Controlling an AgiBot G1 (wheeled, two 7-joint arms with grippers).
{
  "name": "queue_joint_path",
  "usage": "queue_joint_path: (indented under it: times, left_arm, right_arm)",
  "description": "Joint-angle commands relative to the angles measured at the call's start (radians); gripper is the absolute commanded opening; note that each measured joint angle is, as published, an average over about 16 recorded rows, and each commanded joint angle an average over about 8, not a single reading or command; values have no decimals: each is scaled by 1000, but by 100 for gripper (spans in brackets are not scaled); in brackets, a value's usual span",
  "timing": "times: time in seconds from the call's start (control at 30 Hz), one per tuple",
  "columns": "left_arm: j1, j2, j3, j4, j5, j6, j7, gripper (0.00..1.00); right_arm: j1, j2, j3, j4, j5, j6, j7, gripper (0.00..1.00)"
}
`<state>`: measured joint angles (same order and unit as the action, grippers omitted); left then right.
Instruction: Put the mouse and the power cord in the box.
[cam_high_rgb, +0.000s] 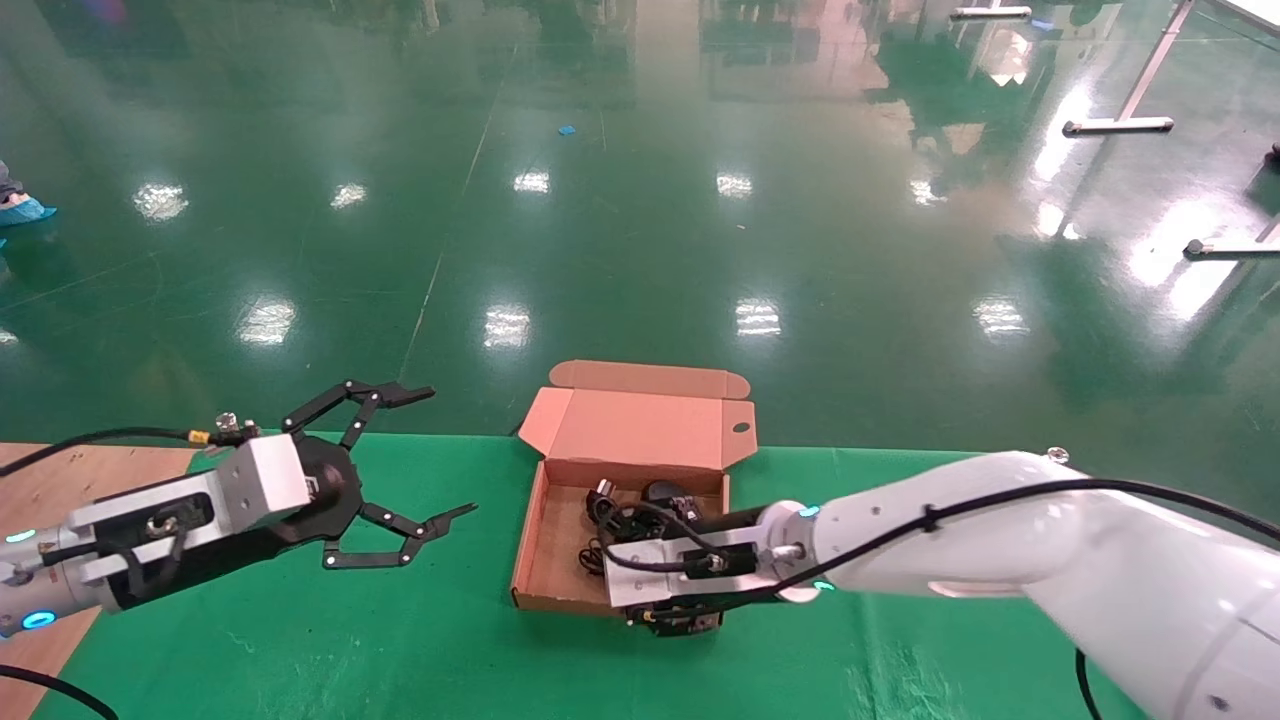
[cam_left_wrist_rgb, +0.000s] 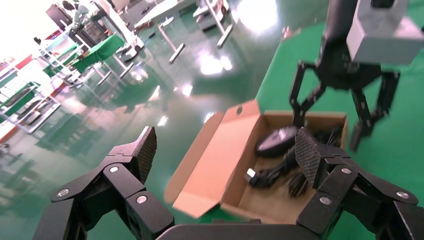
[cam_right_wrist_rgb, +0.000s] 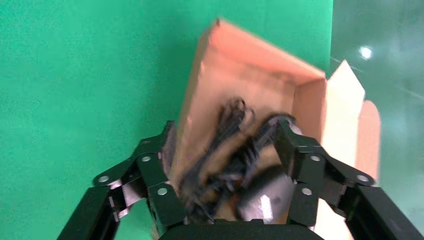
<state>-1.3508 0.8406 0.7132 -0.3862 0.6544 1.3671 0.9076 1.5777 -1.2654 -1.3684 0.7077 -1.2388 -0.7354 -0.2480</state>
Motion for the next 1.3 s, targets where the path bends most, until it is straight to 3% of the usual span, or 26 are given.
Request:
queue_joint_path:
  times: [0.03,1.3]
  left_arm:
    - [11,-9,-17,-35,3,5,-43,100]
    - [217,-180,-341,-706,60,101,-861,100]
  right_arm:
    - [-19,25,42,22,19,-29,17,100]
    - [-388,505,840,445,392,-586,336,100]
